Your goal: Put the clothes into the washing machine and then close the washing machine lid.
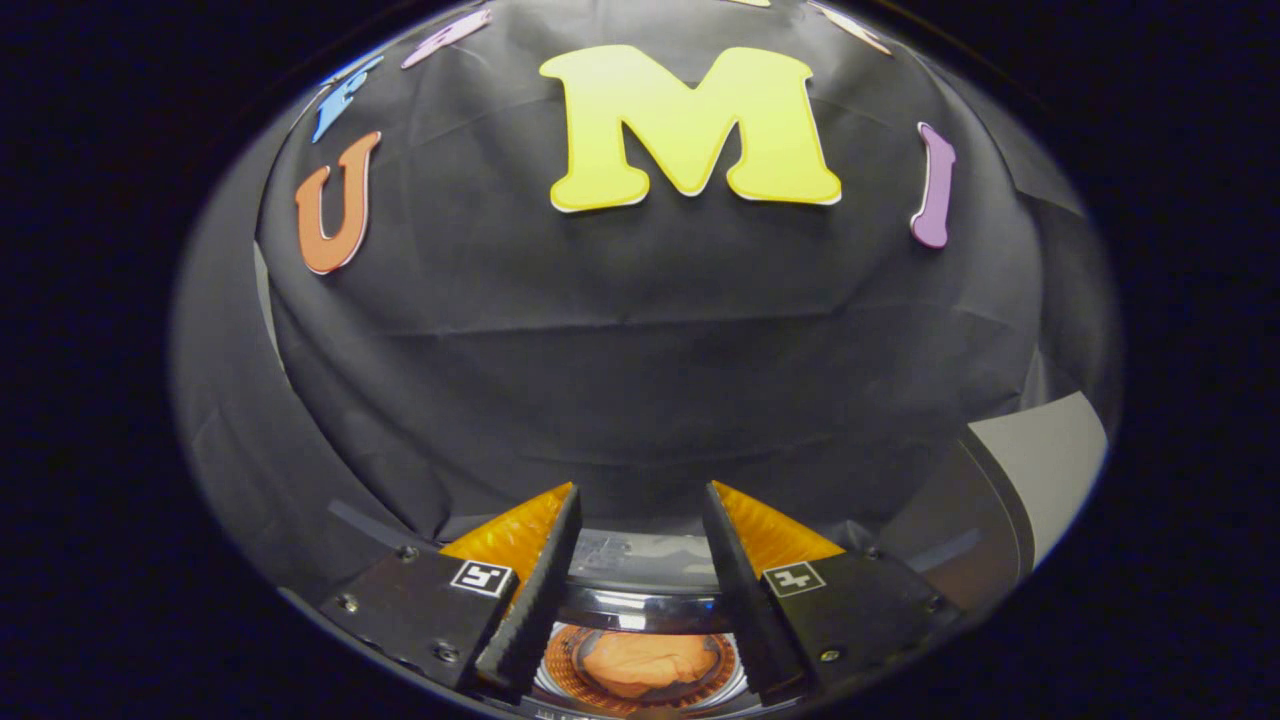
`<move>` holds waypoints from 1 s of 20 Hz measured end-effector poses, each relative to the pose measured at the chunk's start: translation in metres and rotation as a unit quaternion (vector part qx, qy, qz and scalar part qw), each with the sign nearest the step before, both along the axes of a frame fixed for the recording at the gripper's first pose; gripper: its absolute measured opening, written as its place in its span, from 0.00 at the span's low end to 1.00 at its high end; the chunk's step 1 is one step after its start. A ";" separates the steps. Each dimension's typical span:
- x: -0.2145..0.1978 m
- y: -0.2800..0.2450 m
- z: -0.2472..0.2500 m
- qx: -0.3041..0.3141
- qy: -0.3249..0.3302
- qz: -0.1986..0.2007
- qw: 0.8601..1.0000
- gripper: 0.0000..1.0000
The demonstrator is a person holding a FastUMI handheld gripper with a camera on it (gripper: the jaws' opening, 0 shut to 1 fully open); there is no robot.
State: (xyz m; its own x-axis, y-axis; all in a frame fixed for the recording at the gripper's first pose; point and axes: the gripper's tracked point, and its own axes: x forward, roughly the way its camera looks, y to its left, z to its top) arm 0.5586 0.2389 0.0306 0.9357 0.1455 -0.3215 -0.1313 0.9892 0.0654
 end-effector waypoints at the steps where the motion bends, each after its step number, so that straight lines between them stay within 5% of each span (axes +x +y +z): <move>1: -0.002 0.000 -0.001 0.000 -0.003 -0.001 1.000 0.77; 13: -0.058 -0.006 -0.047 -0.004 -0.003 0.009 1.000 0.77; 20: -0.125 -0.020 -0.170 -0.032 0.089 0.022 0.995 0.77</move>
